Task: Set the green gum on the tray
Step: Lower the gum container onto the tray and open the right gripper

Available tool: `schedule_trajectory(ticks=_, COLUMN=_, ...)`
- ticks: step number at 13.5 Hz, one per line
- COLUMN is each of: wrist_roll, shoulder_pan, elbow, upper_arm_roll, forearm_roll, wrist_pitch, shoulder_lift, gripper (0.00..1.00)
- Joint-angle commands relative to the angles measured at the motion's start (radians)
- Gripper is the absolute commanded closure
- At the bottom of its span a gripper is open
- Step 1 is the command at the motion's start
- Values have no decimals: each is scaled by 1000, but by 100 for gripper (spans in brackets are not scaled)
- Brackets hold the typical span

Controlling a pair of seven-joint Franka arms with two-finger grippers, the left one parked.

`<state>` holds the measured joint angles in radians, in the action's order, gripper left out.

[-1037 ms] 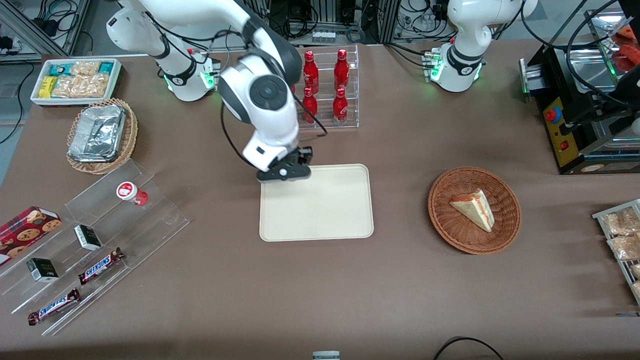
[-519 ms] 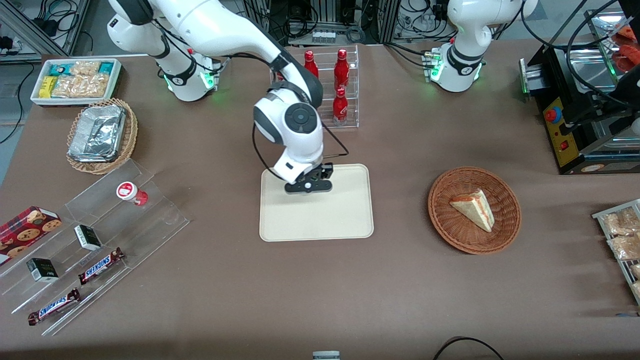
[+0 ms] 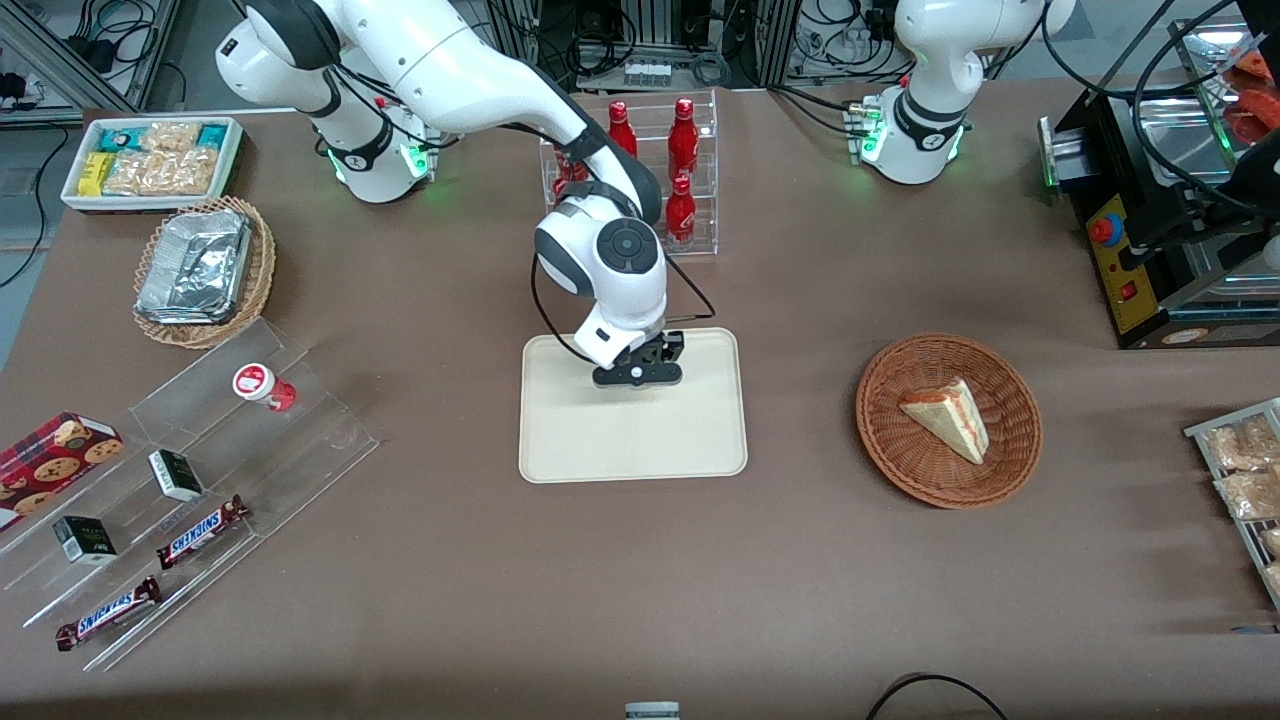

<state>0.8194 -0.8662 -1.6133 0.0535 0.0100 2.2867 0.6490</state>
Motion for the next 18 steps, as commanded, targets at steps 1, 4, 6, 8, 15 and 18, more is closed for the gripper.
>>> schedule_trajectory(ticks=1, wrist_roll=23, shoulder_pan=-8, elbow=23, upper_arm_roll=12, forearm_roll=-5, wrist_pitch=10, shoulder_lift=29, gripper=100)
schedule_trajectory(ticks=4, wrist_roll=21, shoulder_pan=-8, elbow=27, upper_arm_roll=12, forearm_roll=-5, wrist_pitch=34, shoulder_lift=44, gripper=67)
schedule_trajectory(ticks=6, wrist_roll=23, shoulder_pan=-7, elbow=24, upper_arm_roll=12, forearm_roll=-4, wrist_pitch=45, shoulder_lift=46, gripper=0)
schedule_trajectory(ticks=8, wrist_roll=23, shoulder_pan=1, elbow=26, upper_arm_roll=14, forearm_roll=-2, wrist_pitch=39, shoulder_lift=38, gripper=0)
schedule_trajectory(ticks=15, wrist_roll=18, shoulder_pan=71, elbow=-120, upper_arm_roll=17, forearm_roll=5, wrist_pitch=-173, shoulder_lift=-320, gripper=0)
schedule_trajectory(ticks=18, wrist_roll=-90, shoulder_pan=153, elbow=-223, upper_arm_roll=16, forearm_roll=11, wrist_pitch=-267, shoulder_lift=-503, gripper=0)
